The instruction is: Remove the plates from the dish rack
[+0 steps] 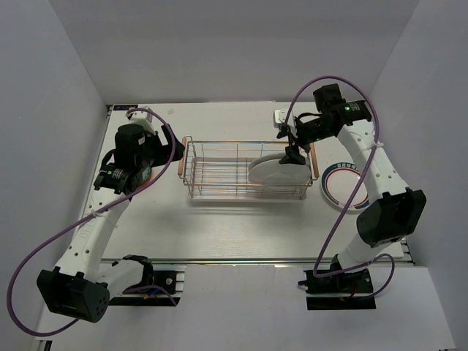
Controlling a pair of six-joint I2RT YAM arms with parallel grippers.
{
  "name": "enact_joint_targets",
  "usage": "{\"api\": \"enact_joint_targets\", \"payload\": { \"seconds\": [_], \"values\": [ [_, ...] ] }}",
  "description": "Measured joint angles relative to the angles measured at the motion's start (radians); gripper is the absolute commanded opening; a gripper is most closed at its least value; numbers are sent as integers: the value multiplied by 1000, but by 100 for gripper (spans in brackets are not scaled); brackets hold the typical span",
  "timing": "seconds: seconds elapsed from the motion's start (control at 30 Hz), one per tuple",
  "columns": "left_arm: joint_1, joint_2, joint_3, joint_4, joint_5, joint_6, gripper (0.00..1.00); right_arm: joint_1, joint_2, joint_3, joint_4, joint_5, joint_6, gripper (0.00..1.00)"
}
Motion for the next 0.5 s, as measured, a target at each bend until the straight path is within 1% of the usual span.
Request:
{"api": "enact_joint_targets", "payload": {
  "seconds": [0.17,0.33,0.5],
  "values": [
    [0,0,0,0,3,3,98,0,-43,2,10,-8,27,89],
    [0,0,0,0,6,4,98,0,-103,-4,63,4,71,89],
    [0,0,0,0,6,6,98,0,-89,-4,71,11,80,89]
  ]
}}
